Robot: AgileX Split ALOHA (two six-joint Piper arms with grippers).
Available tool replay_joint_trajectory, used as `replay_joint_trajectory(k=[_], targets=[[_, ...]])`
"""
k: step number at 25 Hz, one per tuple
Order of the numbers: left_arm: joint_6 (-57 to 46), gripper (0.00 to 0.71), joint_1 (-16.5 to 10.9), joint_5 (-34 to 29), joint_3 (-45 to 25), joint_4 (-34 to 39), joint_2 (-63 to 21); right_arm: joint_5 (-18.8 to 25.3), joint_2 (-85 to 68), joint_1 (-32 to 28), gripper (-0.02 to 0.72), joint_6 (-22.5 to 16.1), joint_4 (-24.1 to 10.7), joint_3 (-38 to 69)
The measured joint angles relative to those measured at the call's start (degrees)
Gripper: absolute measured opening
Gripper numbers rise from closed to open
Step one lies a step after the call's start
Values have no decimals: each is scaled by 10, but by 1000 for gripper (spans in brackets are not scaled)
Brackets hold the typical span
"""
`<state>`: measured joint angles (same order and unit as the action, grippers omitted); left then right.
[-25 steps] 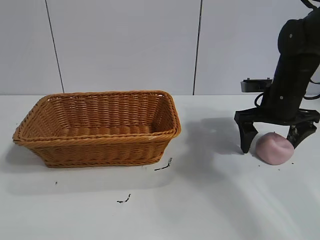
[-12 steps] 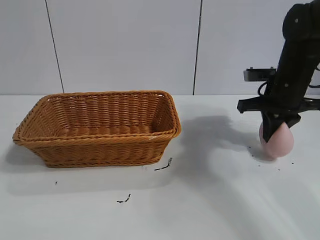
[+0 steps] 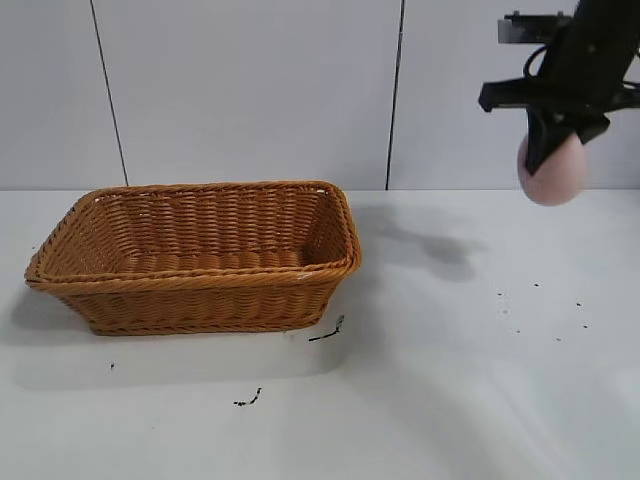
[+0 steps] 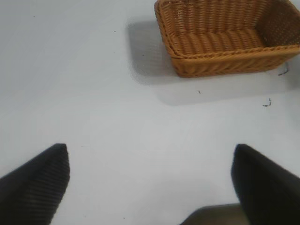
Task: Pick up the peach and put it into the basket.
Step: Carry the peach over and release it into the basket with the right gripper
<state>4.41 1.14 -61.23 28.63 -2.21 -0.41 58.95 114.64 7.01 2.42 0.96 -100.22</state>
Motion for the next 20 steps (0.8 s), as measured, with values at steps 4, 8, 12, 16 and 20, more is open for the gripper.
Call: replay_joint_trajectory(k=[4,8,12,16,20], targets=[[0,692,0,0,0,0,0,15,14,40,37,0,0,-79],[0,692,0,0,0,0,0,34,54,98,37,-1,0,-155],[0,692,0,0,0,0,0,40,96,170,37,-1,0,-220],[0,692,0,0,0,0,0,25,129,239,37,-1,2,-248],[0,692,0,0,0,0,0,-14,174,290,37,-1,2,-249]])
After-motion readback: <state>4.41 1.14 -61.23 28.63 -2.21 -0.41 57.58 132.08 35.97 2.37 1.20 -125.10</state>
